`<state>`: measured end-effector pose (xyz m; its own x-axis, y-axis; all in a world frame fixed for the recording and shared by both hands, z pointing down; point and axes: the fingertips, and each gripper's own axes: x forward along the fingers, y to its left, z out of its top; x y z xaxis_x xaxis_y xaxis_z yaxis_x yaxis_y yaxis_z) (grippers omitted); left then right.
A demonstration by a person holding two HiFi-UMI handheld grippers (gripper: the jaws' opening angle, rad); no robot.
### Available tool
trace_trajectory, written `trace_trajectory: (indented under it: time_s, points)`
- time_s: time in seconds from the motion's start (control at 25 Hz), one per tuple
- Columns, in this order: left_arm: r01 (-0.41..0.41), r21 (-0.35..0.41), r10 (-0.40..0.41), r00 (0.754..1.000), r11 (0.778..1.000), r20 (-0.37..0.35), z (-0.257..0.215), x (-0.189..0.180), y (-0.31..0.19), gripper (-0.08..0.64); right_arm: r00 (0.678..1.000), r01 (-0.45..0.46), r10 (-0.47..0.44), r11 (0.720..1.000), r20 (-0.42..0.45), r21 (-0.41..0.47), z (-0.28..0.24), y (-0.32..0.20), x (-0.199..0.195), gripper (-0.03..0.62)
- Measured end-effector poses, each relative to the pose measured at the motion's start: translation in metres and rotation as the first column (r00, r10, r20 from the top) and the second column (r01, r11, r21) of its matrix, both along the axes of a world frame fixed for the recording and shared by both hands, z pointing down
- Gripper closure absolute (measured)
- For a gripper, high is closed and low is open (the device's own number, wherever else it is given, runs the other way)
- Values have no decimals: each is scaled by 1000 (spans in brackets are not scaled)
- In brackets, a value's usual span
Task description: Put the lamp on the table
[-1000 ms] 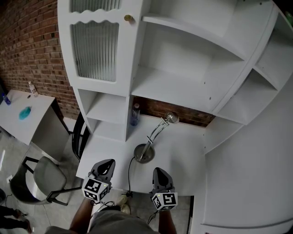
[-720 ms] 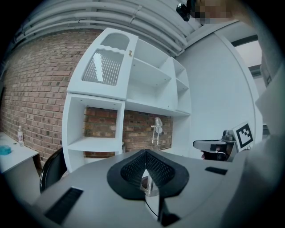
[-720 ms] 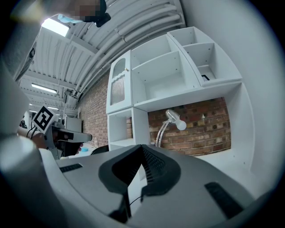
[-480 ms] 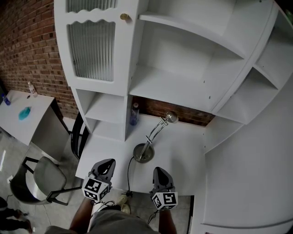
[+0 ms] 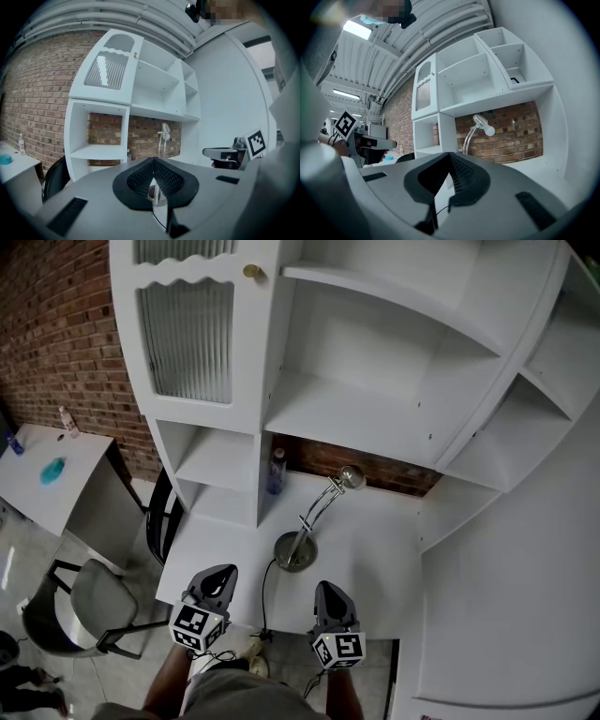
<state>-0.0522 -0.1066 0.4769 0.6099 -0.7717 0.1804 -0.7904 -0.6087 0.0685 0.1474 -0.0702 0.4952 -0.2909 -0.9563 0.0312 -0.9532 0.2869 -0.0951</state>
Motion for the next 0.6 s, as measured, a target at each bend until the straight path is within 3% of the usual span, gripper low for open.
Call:
trace_trajectory:
  time_s: [0.6]
  points:
    - [-4,3,4,1000,1000,-2,1,-1,16,558,1000,7,-7,1000,-2,7,-1,13,-3,570]
